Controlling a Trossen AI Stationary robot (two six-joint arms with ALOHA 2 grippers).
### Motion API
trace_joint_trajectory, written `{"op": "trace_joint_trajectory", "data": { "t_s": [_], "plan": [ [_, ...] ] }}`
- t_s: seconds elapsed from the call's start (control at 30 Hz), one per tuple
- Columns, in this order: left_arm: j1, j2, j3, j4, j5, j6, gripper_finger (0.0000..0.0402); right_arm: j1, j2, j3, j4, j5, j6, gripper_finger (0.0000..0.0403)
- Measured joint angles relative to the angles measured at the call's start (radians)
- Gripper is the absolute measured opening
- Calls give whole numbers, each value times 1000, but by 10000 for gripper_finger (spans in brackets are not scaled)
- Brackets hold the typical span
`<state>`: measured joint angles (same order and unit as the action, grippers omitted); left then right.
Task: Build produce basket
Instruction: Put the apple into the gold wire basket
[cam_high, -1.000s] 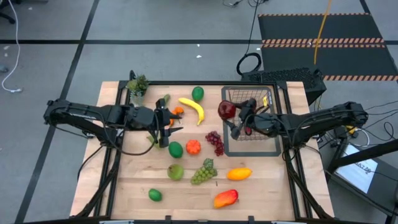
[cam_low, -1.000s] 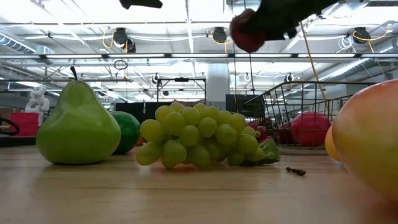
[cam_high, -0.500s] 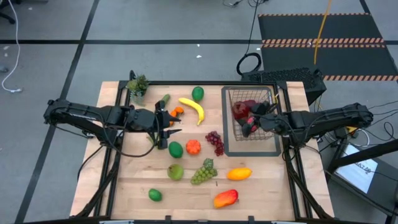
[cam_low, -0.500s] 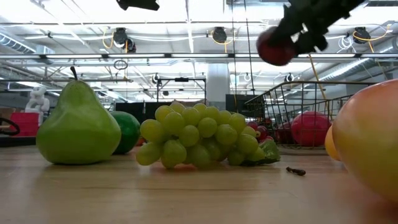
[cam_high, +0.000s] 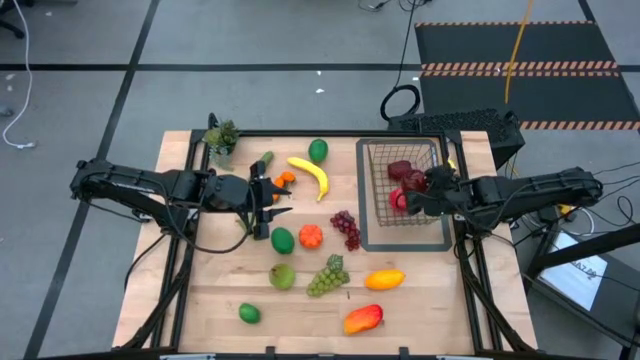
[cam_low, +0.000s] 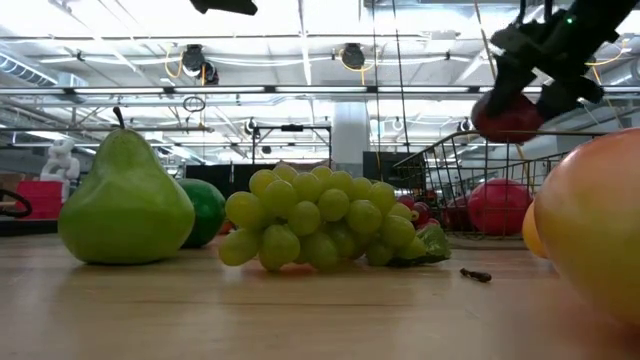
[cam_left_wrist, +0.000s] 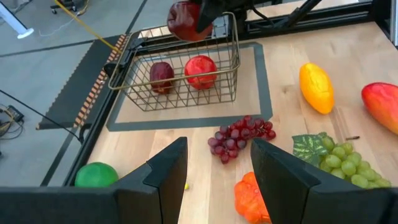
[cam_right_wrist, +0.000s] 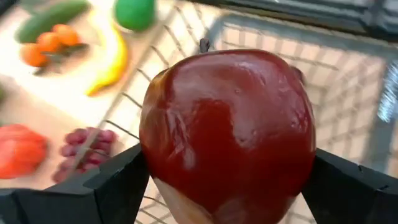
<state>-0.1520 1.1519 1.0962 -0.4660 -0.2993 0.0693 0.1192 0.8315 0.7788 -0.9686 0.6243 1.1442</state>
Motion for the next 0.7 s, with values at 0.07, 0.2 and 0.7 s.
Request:
{"op": "trace_joint_trajectory", "data": {
  "t_s": [0.07, 0.2, 0.7],
  "plan": [
    [0, 0, 0, 0, 0, 0, 177, 0, 8, 0, -39, -5, 44, 354],
    [0, 0, 0, 0, 0, 0, 177, 0, 25, 0, -78, -36, 83, 354],
    [0, 0, 0, 23, 2, -24, 177, 0, 77, 0, -197, -101, 175, 354]
  ]
}}
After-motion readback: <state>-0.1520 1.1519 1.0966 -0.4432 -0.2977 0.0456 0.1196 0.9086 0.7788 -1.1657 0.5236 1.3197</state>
